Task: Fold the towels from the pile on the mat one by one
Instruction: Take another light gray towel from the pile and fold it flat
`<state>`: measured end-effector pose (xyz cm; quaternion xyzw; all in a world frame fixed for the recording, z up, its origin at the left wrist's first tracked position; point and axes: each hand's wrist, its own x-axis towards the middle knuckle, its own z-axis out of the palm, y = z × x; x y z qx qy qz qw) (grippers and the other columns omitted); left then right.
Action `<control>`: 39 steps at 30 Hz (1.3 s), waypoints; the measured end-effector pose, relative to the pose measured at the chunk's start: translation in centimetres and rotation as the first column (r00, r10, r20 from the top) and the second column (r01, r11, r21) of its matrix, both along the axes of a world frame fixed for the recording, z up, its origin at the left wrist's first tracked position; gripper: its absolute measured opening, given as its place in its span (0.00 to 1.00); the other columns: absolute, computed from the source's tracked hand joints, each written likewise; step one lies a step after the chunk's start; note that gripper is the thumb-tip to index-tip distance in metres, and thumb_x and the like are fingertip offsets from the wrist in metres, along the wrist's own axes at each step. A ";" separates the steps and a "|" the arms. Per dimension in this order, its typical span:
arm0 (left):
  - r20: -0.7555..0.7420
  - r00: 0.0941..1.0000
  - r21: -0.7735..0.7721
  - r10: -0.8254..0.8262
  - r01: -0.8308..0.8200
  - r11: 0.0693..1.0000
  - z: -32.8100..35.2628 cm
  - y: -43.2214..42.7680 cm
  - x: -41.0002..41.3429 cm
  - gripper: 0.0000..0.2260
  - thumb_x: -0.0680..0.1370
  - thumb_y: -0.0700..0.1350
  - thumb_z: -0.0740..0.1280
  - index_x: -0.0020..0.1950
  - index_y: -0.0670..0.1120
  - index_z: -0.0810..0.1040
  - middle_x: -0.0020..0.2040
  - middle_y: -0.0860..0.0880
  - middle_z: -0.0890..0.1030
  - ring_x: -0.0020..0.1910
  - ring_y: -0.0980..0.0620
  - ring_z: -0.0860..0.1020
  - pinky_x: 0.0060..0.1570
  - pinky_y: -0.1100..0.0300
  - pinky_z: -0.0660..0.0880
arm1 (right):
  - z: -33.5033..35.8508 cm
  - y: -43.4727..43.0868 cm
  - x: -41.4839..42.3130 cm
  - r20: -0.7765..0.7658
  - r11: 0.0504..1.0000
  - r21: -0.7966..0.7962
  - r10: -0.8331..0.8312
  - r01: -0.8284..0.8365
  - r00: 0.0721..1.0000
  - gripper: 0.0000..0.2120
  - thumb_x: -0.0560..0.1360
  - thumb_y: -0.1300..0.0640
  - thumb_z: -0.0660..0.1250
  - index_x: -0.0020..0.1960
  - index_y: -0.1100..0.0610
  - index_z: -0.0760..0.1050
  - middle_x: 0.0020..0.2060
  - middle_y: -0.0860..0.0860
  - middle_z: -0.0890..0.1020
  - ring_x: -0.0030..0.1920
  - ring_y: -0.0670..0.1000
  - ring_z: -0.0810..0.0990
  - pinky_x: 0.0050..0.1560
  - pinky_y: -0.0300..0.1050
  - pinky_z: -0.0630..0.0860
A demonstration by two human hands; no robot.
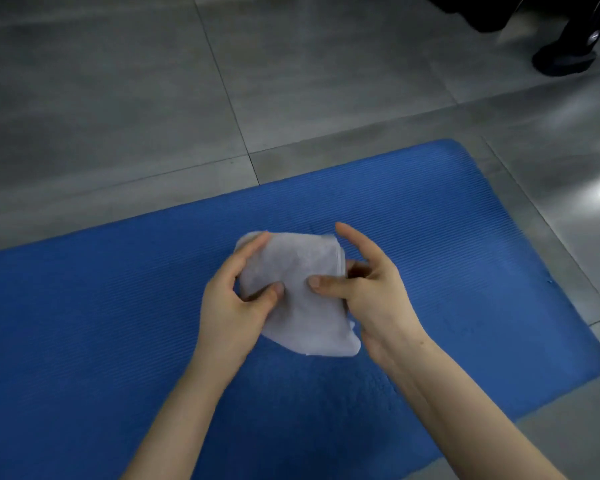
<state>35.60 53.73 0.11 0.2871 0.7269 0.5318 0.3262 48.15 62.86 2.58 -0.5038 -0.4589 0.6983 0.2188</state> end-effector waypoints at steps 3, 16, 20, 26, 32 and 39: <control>-0.008 0.999 -0.086 -0.034 0.033 0.996 4.2 0.2 0.6 0.28 0.70 0.33 0.71 0.62 0.60 0.73 0.53 0.75 0.73 0.56 0.73 0.71 0.56 0.71 0.70 | 3.2 -1.0 0.3 0.100 0.973 0.224 0.028 -0.050 0.995 0.25 0.69 0.70 0.71 0.56 0.44 0.77 0.49 0.49 0.81 0.50 0.47 0.80 0.49 0.40 0.78; -0.258 0.788 -0.581 -0.559 0.335 0.741 30.6 -1.1 4.6 0.35 0.70 0.42 0.72 0.74 0.53 0.61 0.65 0.46 0.70 0.62 0.47 0.67 0.57 0.61 0.64 | 28.5 -3.1 7.5 0.443 0.836 0.066 0.465 -0.545 0.767 0.39 0.66 0.60 0.75 0.71 0.45 0.60 0.54 0.46 0.65 0.52 0.45 0.70 0.53 0.32 0.67; -0.359 0.729 -0.612 -0.583 0.288 0.737 41.7 -1.5 6.8 0.30 0.67 0.43 0.75 0.68 0.49 0.72 0.55 0.44 0.78 0.53 0.42 0.73 0.50 0.57 0.69 | 39.1 -3.6 10.1 0.528 0.806 0.191 0.396 -0.560 0.751 0.27 0.69 0.63 0.71 0.66 0.50 0.70 0.47 0.48 0.69 0.46 0.44 0.71 0.46 0.24 0.66; -0.586 0.544 -0.588 -0.600 0.224 0.777 55.3 -0.6 8.1 0.26 0.52 0.47 0.83 0.49 0.48 0.83 0.53 0.40 0.77 0.53 0.36 0.76 0.43 0.46 0.76 | 52.9 -1.7 11.7 0.584 0.739 0.384 0.270 -0.554 0.765 0.18 0.71 0.61 0.71 0.60 0.53 0.78 0.50 0.53 0.80 0.47 0.50 0.77 0.42 0.26 0.68; -0.348 0.617 -0.505 -0.706 0.511 0.696 65.0 1.4 8.1 0.23 0.73 0.50 0.71 0.65 0.51 0.69 0.59 0.52 0.75 0.59 0.50 0.72 0.62 0.56 0.67 | 62.0 -0.3 14.1 0.546 0.789 0.338 0.279 -0.512 0.790 0.24 0.67 0.56 0.76 0.61 0.49 0.76 0.52 0.43 0.81 0.51 0.47 0.79 0.55 0.43 0.76; 0.009 0.893 -0.069 -0.451 0.450 0.890 72.7 4.4 9.6 0.25 0.67 0.44 0.77 0.58 0.57 0.71 0.54 0.56 0.77 0.53 0.60 0.76 0.51 0.67 0.74 | 70.7 3.4 17.9 0.308 0.847 0.391 0.247 -0.359 0.919 0.18 0.68 0.60 0.75 0.56 0.48 0.77 0.48 0.44 0.83 0.49 0.45 0.82 0.54 0.49 0.78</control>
